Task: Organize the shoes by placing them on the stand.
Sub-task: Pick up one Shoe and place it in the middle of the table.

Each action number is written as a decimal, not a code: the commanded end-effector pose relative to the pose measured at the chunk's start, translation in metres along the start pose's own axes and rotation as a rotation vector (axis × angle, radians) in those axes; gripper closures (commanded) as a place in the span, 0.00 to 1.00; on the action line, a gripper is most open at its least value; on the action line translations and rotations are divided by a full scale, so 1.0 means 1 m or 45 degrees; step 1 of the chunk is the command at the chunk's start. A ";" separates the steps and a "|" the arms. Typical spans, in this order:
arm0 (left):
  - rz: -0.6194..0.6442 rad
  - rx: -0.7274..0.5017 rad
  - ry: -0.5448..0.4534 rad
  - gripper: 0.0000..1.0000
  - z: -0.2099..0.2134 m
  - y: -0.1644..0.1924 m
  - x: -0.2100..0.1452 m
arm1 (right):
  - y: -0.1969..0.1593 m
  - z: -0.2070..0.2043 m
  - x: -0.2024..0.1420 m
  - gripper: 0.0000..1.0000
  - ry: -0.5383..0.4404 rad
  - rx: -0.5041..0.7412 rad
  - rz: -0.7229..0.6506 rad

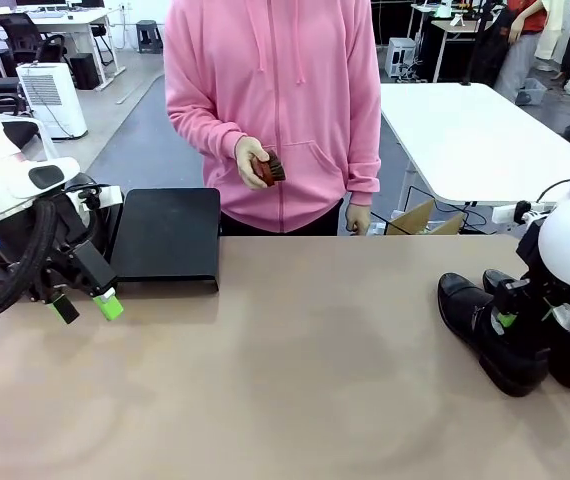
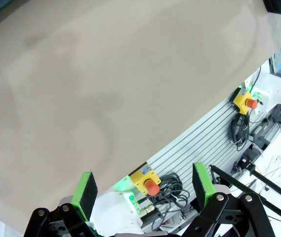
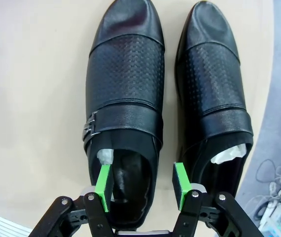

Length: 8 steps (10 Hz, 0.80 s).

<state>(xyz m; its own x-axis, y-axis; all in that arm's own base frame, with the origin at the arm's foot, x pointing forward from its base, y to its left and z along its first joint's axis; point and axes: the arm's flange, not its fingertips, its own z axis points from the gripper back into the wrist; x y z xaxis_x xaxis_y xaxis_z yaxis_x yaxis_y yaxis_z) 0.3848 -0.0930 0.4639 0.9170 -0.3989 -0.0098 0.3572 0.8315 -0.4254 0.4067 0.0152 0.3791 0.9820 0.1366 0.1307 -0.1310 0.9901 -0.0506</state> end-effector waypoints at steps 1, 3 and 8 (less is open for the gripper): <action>-0.007 -0.018 -0.028 0.00 -0.002 0.000 -0.002 | -0.004 -0.014 -0.008 0.35 0.007 -0.024 -0.027; -0.007 -0.018 -0.028 0.00 -0.002 0.000 -0.002 | -0.005 -0.027 -0.011 0.35 0.032 -0.003 -0.020; -0.007 -0.018 -0.028 0.00 -0.002 0.000 -0.002 | -0.003 -0.041 -0.008 0.55 0.054 0.009 0.018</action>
<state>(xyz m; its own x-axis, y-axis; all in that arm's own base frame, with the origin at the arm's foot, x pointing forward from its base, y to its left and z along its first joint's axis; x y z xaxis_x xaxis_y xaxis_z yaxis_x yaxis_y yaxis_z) 0.3848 -0.0930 0.4639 0.9170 -0.3988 -0.0097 0.3571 0.8315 -0.4254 0.4119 0.0118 0.3451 0.9890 0.1308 0.0683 -0.1282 0.9909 -0.0419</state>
